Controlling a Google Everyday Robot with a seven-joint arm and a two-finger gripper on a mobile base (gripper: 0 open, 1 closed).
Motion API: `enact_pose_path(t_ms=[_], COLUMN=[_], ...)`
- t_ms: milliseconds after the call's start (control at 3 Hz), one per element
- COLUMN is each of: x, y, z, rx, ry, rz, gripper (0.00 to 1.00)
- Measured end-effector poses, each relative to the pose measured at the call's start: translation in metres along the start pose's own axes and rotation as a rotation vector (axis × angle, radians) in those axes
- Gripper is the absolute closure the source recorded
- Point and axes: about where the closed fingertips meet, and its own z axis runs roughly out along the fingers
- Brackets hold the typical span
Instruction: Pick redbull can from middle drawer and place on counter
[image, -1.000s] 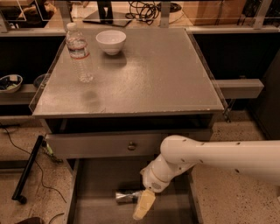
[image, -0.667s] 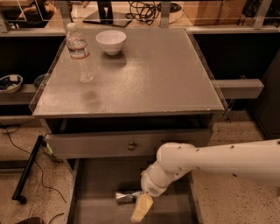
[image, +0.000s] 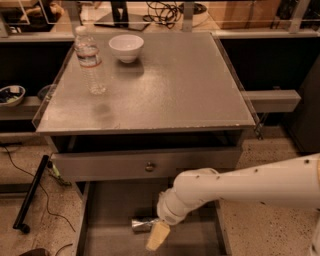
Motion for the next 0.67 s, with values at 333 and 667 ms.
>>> enact_pose_path(t_ms=[333,667], x=[-0.024,-0.024], y=[-0.021,-0.02], z=[0.019,0.032], rx=[-0.001,-0.014], ry=[-0.054,-0.056], rz=[-0.043,-0.038], gripper=[0.0,0.0])
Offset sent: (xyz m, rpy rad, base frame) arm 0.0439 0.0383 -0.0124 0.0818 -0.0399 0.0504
